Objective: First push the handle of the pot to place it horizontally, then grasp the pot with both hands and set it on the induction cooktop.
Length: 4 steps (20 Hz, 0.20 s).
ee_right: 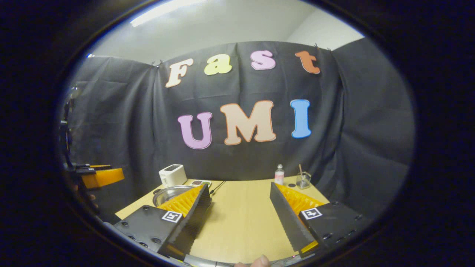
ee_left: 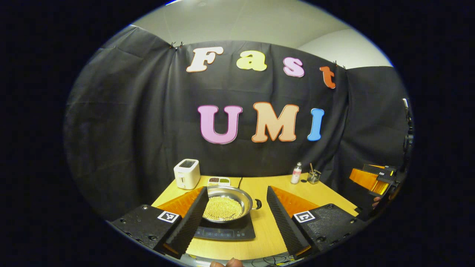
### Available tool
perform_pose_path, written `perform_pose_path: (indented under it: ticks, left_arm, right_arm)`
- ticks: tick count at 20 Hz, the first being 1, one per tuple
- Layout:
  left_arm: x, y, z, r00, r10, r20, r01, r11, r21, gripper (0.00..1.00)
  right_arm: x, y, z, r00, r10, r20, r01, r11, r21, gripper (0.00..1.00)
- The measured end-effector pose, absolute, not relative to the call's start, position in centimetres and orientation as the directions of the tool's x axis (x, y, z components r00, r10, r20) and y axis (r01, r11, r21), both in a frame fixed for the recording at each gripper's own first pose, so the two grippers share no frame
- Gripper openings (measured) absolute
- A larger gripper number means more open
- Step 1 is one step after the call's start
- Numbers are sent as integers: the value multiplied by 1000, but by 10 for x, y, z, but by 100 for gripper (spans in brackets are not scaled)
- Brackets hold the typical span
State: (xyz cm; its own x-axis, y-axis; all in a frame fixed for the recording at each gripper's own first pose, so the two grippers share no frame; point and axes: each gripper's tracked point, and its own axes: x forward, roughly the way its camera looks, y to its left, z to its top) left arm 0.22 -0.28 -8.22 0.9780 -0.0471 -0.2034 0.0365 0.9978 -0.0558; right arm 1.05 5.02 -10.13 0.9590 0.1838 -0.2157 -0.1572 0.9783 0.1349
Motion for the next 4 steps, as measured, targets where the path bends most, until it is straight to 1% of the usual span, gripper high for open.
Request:
perform_pose_path:
  ticks: [1,2,3,4]
  left_arm:
    - [0,-7,-71,983,-50,-179,44,998,-40,93]
    - [-2,-11,-62,987,-49,-155,47,999,-18,93]
    - [-2,-13,-52,990,-46,-133,48,999,10,96]
    - [-1,-15,-42,993,-39,-108,43,999,33,93]
  right_arm:
    - [11,58,-91,962,188,-196,-164,978,131,92]
    - [12,59,-83,964,191,-184,-170,977,127,92]
    - [13,58,-78,966,193,-174,-174,977,121,92]
    - [16,56,-70,969,196,-152,-180,977,112,92]
